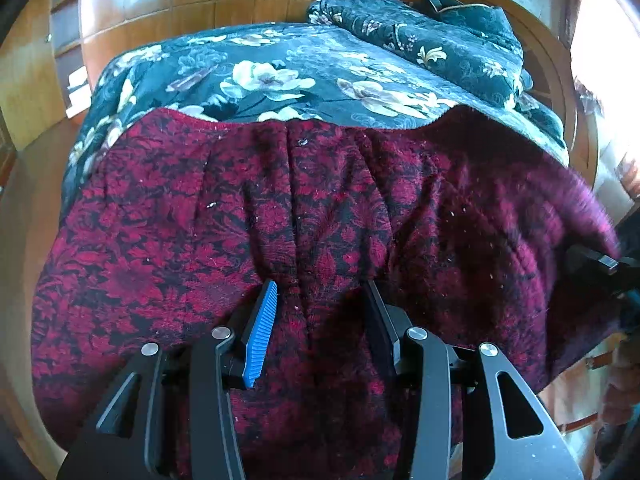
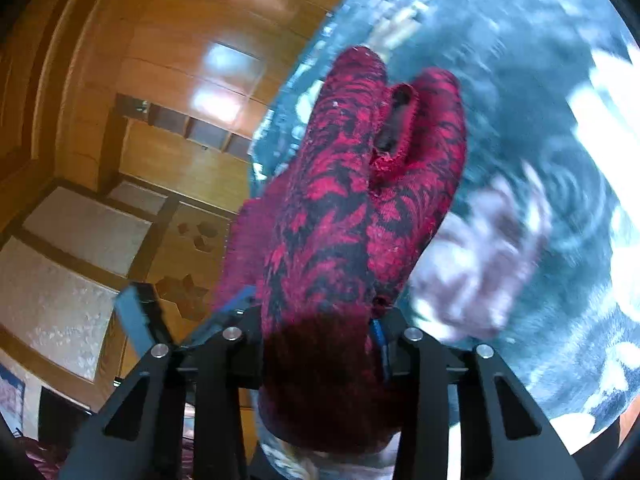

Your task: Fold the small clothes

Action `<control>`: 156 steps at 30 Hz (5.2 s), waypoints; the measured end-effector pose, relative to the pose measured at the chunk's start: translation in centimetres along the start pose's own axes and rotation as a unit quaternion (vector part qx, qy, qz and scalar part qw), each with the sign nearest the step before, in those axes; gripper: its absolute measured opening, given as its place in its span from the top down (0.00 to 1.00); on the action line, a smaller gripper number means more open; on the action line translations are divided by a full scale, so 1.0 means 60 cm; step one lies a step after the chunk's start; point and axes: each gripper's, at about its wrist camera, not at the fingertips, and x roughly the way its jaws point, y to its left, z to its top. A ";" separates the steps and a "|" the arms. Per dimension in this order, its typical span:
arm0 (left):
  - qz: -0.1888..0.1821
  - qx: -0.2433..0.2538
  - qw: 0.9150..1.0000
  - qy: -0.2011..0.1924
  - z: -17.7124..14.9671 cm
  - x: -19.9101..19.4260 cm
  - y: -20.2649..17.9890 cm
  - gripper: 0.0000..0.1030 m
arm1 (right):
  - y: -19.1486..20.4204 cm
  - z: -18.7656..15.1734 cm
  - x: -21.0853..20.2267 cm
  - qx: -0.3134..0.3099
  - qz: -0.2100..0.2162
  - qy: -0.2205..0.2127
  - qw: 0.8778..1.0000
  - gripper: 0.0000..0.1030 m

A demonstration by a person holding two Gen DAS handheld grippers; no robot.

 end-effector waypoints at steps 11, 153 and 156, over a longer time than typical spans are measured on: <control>-0.061 -0.052 0.997 0.002 -0.007 0.005 0.050 0.61 | 0.235 0.005 0.081 -0.137 -0.022 0.026 0.990 0.66; 0.020 -0.198 0.979 -0.051 -0.062 -0.114 0.367 0.18 | 0.115 0.056 0.353 -0.179 -0.065 0.148 0.971 0.02; -0.012 -0.216 0.975 -0.044 -0.066 -0.101 0.382 0.16 | 0.088 0.048 0.354 -0.134 -0.021 0.168 0.976 0.02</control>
